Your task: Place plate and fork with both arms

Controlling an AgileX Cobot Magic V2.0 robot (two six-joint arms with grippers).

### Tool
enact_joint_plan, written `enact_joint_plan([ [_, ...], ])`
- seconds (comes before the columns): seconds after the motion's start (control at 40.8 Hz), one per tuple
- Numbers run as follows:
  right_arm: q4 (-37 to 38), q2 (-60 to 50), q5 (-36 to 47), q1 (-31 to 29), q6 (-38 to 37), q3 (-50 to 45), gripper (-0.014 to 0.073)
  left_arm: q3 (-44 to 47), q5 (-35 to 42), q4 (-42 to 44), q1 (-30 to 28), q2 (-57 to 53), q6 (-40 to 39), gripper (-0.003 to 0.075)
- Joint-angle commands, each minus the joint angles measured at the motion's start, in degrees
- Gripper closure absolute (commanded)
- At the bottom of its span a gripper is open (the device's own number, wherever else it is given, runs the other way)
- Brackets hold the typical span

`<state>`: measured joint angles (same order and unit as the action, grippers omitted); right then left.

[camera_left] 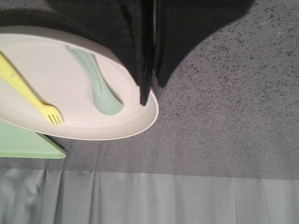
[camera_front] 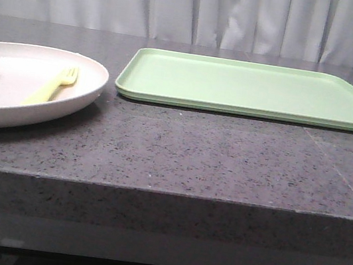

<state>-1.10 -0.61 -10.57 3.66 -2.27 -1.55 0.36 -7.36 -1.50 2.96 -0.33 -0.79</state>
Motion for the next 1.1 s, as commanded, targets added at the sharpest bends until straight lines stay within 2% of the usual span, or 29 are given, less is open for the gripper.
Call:
enact_joint_plan([
  [0.0, 0.32, -1.04, 7.17, -0.10, 0.40, 0.20, 0.0662, 0.15, 6.05, -0.13, 0.02, -1.13, -0.47, 0.0738],
  [0.147, 0.32, -1.04, 11.28, -0.10, 0.40, 0.24, 0.0662, 0.15, 8.56, -0.20, 0.02, -1.13, -0.47, 0.0738],
  [0.319, 0.32, -1.04, 12.60, -0.10, 0.40, 2.98, 0.0662, -0.22, 18.04, -3.33, 0.02, -1.13, -0.50, 0.0738],
  [0.54, 0.32, -1.04, 11.53, -0.10, 0.40, 10.38, 0.0660, -7.36, 18.60, -2.89, 0.02, -0.35, -0.50, 0.0738],
  [0.687, 0.32, 2.40, 3.78, -0.10, 0.18, 17.34, 0.0652, -15.57, 12.08, 3.81, 0.02, 4.85, -0.50, 0.0738],
  [0.834, 0.32, 11.34, -0.29, -0.10, 0.12, 23.73, 0.0652, -23.03, 4.93, 3.94, 0.02, 15.33, -0.50, 0.0738],
  [1.079, -2.71, 27.60, -4.71, -0.10, -1.12, 31.54, 0.0652, -30.05, 1.94, 4.26, 0.02, 30.13, -0.50, 0.0738],
])
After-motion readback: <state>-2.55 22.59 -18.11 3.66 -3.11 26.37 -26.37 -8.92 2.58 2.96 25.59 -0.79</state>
